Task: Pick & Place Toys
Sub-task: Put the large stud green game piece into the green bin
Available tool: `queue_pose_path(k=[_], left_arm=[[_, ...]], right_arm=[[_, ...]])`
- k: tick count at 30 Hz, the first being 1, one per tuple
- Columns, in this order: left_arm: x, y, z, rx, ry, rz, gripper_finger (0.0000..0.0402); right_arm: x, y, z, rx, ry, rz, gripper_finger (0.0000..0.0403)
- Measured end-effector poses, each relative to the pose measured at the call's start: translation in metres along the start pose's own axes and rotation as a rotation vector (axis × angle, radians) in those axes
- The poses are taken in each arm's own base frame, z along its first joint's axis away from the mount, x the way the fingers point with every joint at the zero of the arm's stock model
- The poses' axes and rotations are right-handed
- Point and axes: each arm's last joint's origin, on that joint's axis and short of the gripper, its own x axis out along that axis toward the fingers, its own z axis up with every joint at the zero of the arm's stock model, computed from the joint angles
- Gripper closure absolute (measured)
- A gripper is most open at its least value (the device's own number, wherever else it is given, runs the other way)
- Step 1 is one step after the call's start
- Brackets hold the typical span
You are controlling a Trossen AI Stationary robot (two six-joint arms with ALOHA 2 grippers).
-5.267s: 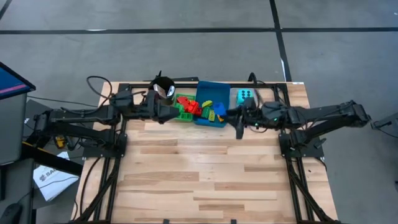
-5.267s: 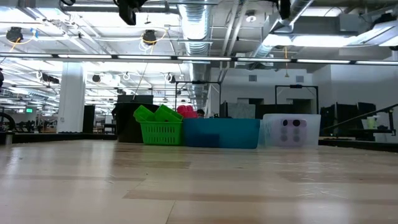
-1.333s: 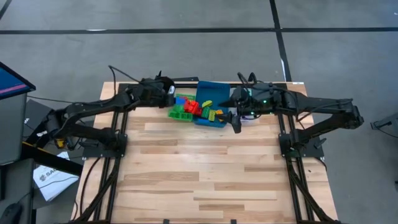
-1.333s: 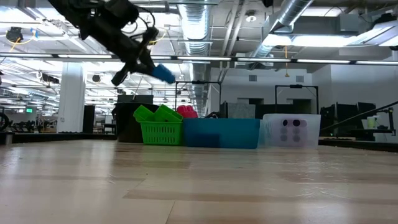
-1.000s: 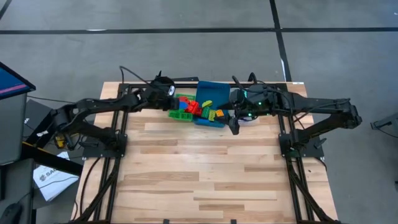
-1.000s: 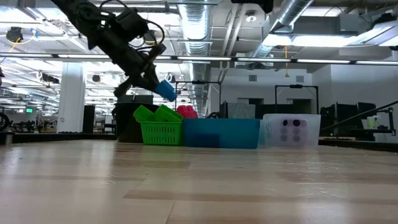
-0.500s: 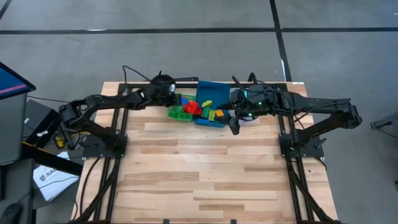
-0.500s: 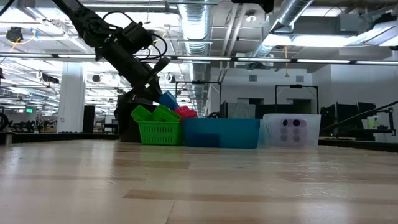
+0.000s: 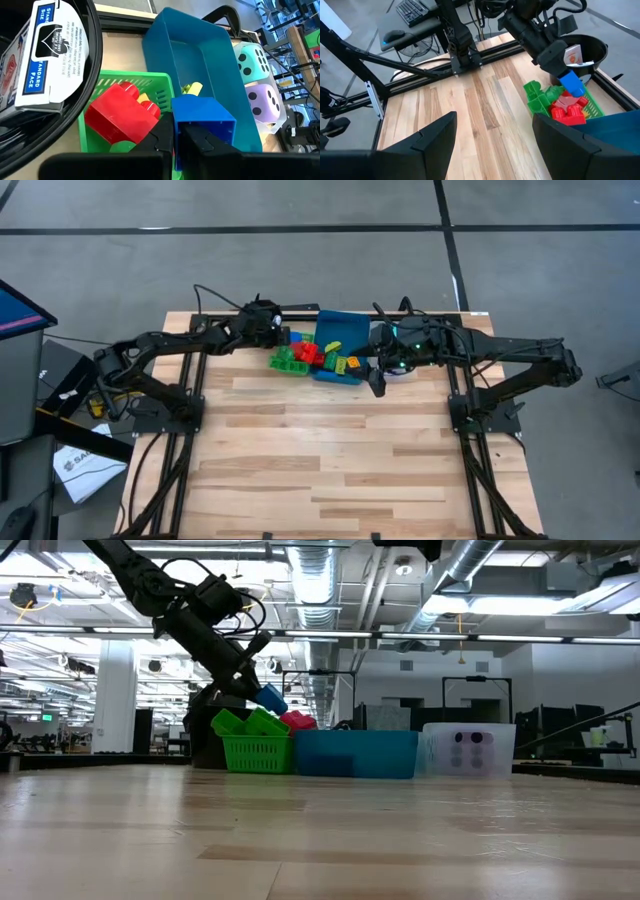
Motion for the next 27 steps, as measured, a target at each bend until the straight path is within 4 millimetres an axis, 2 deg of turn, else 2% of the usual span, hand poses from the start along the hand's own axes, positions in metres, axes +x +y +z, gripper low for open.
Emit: queue_pose_path(k=[18, 27], left_arm=[[0.0001, -0.0007, -0.0007, 0.002, 0.000, 0.000, 0.0367], [0.0001, -0.0006, -0.0006, 0.002, -0.004, 0.004, 0.0365]], right_arm=[[0.0000, -0.0003, -0.0001, -0.002, 0.002, -0.001, 0.0148], [0.0000, -0.0004, -0.0002, -0.011, 0.003, -0.001, 0.0148]])
